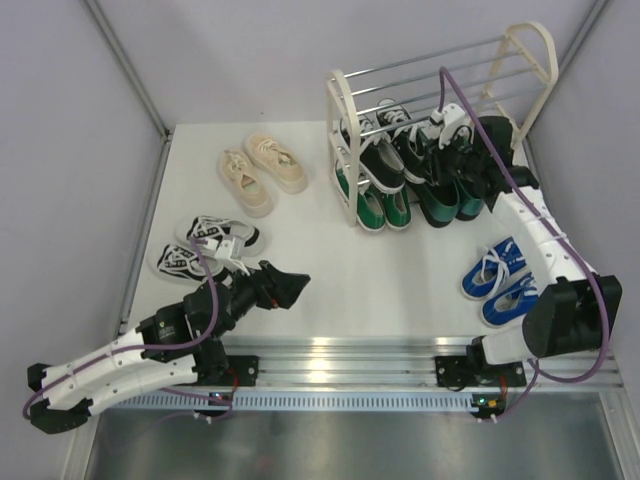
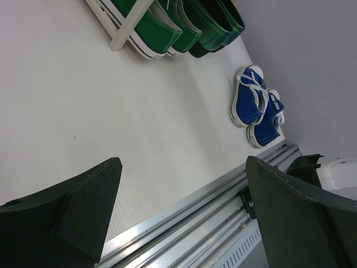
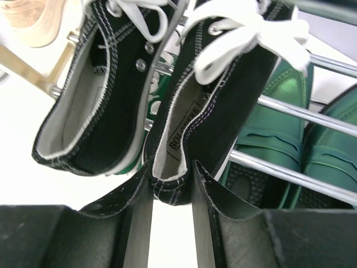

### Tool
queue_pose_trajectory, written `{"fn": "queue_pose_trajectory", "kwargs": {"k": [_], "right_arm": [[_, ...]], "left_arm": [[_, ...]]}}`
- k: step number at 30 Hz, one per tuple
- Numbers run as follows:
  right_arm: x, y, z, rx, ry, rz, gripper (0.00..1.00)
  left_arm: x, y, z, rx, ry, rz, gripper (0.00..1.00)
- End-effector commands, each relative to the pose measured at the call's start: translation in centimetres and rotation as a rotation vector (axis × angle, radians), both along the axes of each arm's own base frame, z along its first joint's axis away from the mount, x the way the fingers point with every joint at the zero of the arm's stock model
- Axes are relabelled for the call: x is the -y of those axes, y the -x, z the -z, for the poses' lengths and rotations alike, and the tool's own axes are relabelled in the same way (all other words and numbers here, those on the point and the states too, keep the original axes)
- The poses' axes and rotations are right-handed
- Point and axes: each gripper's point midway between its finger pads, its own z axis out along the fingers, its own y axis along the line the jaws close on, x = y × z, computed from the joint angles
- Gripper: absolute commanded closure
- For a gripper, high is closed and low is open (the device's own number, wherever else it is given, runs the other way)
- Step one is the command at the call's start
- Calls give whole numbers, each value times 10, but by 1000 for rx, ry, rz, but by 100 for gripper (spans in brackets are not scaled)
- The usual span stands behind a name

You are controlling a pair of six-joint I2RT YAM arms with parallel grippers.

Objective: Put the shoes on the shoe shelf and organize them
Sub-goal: Place the shoe at the shoe shelf, then pick up the shoe at the center of the board.

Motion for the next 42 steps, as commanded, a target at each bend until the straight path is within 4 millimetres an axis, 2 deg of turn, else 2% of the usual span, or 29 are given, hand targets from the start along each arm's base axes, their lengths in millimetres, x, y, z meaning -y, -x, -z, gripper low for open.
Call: {"fn": "queue_pose_trajectory", "kwargs": {"k": [1,3,6,7,9,10,14,16,20,21,22,23,24,26,27,30,31,32,33,35,36,37,38,39,40,42], "right_arm": [[-24,-9,-28,65,-58,-43,76],[-29,-9,-27,60,-57,-43,76],[-30,-9,-25,58,-50,-35,68],[-29,-9,-24,59,-41,-34,61],[-25,-7,-25,67,-25,-26,55],[-23,-5,-26,74,-13,-25,47],[-7,4,-41,135,36,20,28],[4,14,-52,173,59,41,22],[21,47,-53,191,114,27,12],[24,63,-50,198,114,7,11],[25,72,-47,200,124,-16,10],[19,85,-43,195,109,-69,10],[22,104,-32,179,128,-108,10],[18,124,-20,160,123,-170,10],[19,139,-7,137,123,-185,10],[16,163,15,135,119,-238,10],[16,168,20,138,119,-253,10],[14,175,21,154,108,-268,10],[14,179,31,135,102,-277,10],[13,185,33,135,79,-290,9],[13,187,37,122,70,-294,10],[14,188,39,118,62,-295,10],[14,190,39,112,41,-300,10],[15,195,40,85,17,-310,10],[16,195,39,89,17,-303,10],[16,196,39,94,14,-310,10]], "left_arm": [[-1,-2,-2,18,3,-10,2],[-1,-2,-1,17,1,-10,2],[-2,-3,-1,18,2,-13,2],[-2,-3,-1,17,0,-13,2],[-3,-4,-1,16,-1,-25,2],[-4,-5,0,16,-2,-33,2],[-13,-12,2,-18,-6,-111,2],[-21,-17,11,-38,-54,-164,2],[-38,-27,18,-93,-85,-300,2],[-41,-29,17,-107,-90,-331,2],[-53,-32,23,-112,-129,-394,2],[-59,-34,24,-137,-104,-445,2],[-65,-37,23,-145,-102,-498,2],[-86,-40,26,-151,-99,-614,2],[-91,-42,25,-147,-97,-642,2],[-100,-47,11,-131,-55,-705,3],[-101,-48,2,-127,-36,-713,4],[-101,-50,0,-120,-57,-708,4],[-100,-55,-1,-127,-73,-724,4],[-102,-64,-6,-128,-122,-736,4],[-93,-68,2,-163,-160,-712,3],[-92,-71,6,-180,-183,-714,3],[-101,-77,8,-199,-203,-749,3],[-112,-82,24,-267,-230,-781,3],[-120,-83,26,-272,-228,-807,3],[-120,-85,32,-294,-191,-789,3]]}}
